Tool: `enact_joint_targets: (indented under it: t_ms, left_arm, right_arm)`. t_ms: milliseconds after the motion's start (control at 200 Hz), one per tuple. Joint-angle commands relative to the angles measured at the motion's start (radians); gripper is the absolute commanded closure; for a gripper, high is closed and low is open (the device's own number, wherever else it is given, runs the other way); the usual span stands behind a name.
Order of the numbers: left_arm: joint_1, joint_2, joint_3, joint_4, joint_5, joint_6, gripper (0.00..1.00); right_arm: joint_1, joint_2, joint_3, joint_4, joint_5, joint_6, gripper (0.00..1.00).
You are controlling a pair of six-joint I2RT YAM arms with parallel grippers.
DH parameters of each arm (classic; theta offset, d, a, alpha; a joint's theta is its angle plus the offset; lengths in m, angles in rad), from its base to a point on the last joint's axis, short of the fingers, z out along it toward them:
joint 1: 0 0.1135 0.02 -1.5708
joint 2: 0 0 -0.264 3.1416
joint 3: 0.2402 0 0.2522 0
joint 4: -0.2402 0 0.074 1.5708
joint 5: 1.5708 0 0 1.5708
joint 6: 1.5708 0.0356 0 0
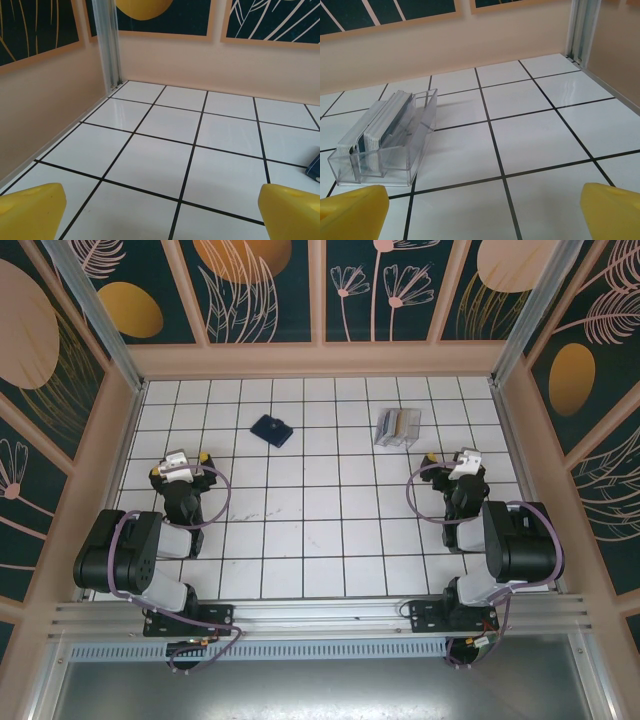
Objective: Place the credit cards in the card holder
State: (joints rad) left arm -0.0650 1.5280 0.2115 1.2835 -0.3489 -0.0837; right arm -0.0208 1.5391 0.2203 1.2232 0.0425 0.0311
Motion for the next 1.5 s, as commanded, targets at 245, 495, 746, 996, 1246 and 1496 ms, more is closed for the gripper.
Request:
enact_joint_targets:
  t_ms: [245,495,746,996,1246,1496]
  left_arm:
    - [-0.010,-0.101,-0.044,0.056,-0.023,0.008,0.01]
    - [-0.021,-0.506,0.182,-0.653,-0.092,-0.292,0.01]
    - [-0.019,-0.521,0.337,-0.977,0.044,-0.858,0.01]
    - [-0.023,-0.077,0.661,-1.161,0.450,-0.827,0.01]
    - [-0.064,0.173,0.856,-1.192,0.549,-0.814,0.21]
    - [-0.100,0.408,1.075,-1.372,0.517,-0.794,0.23]
  right_arm:
    - [-0.011,-0.181,0.058,-0.200,-0.038,-0.011,0.01]
    - [-0.011,-0.419,0.240,-0.430,-0.055,0.146,0.01]
    - [0.017,-0.180,0.620,-0.799,-0.208,0.352,0.01]
    - [0.231,-0.059,0.739,-0.896,-0.073,0.155,0.05]
    - [0.400,0.012,0.779,-0.966,0.150,0.052,0.04]
    - [0.467,0.031,0.772,-0.967,0.232,0.034,0.03]
